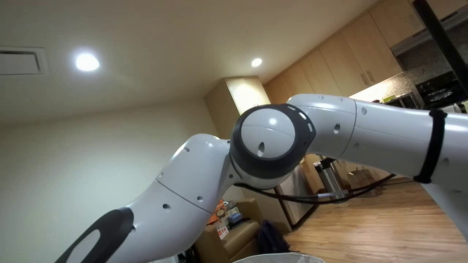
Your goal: Take the checkered shirt out of the laundry bag and place it on the sofa
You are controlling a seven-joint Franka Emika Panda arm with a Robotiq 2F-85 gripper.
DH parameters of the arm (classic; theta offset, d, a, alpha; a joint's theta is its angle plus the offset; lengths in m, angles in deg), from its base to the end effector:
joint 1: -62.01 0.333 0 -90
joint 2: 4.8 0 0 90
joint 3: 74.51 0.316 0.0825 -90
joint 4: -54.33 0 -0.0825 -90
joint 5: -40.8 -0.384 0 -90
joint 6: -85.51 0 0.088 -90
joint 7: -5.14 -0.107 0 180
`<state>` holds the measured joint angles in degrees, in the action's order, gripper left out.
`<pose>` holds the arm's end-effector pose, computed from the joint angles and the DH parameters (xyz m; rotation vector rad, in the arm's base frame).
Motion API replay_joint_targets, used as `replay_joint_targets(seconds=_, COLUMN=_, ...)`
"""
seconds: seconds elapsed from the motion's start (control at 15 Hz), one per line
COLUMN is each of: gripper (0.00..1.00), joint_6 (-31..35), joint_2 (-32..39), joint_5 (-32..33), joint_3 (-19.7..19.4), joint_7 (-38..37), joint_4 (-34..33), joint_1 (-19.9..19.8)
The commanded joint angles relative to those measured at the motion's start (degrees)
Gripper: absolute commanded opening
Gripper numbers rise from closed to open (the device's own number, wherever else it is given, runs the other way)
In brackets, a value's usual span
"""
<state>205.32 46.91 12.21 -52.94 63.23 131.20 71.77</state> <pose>0.6454 0.3472 0.2129 -2.0271 -1.3216 -0.0779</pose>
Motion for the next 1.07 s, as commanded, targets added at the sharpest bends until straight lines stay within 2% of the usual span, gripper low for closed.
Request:
replay_joint_targets(seconds=0.0, gripper=0.08, joint_6=1.5, joint_2=-1.0, joint_5=3.3, joint_3=-1.4, joint_7=-4.6, joint_4=0.4, joint_1=1.1)
replay_joint_targets(seconds=0.13, gripper=0.08, joint_6=-1.0, joint_2=1.2, joint_5=8.8, joint_3=-4.1, joint_7=-10.0, joint_4=-3.8, joint_1=4.4)
replay_joint_targets(seconds=0.4, gripper=0.08, joint_6=-11.6, joint_2=9.1, joint_5=21.0, joint_3=-6.8, joint_7=-18.5, joint_4=-15.9, joint_1=10.7)
replay_joint_targets(seconds=0.67, gripper=0.08, joint_6=-18.6, joint_2=18.1, joint_5=28.2, joint_3=-11.5, joint_7=-16.7, joint_4=-27.2, joint_1=18.4)
replay_joint_targets(seconds=0.73, gripper=0.08, joint_6=-19.6, joint_2=20.4, joint_5=28.5, joint_3=-11.6, joint_7=-15.1, joint_4=-29.7, joint_1=18.9)
replay_joint_targets(seconds=0.8, gripper=0.14, joint_6=-15.4, joint_2=14.8, joint_5=26.1, joint_3=-10.8, joint_7=-16.2, joint_4=-20.8, joint_1=17.4)
replay_joint_targets(seconds=1.0, gripper=0.14, joint_6=-16.3, joint_2=19.3, joint_5=27.2, joint_3=-11.8, joint_7=-16.1, joint_4=-25.8, joint_1=19.4)
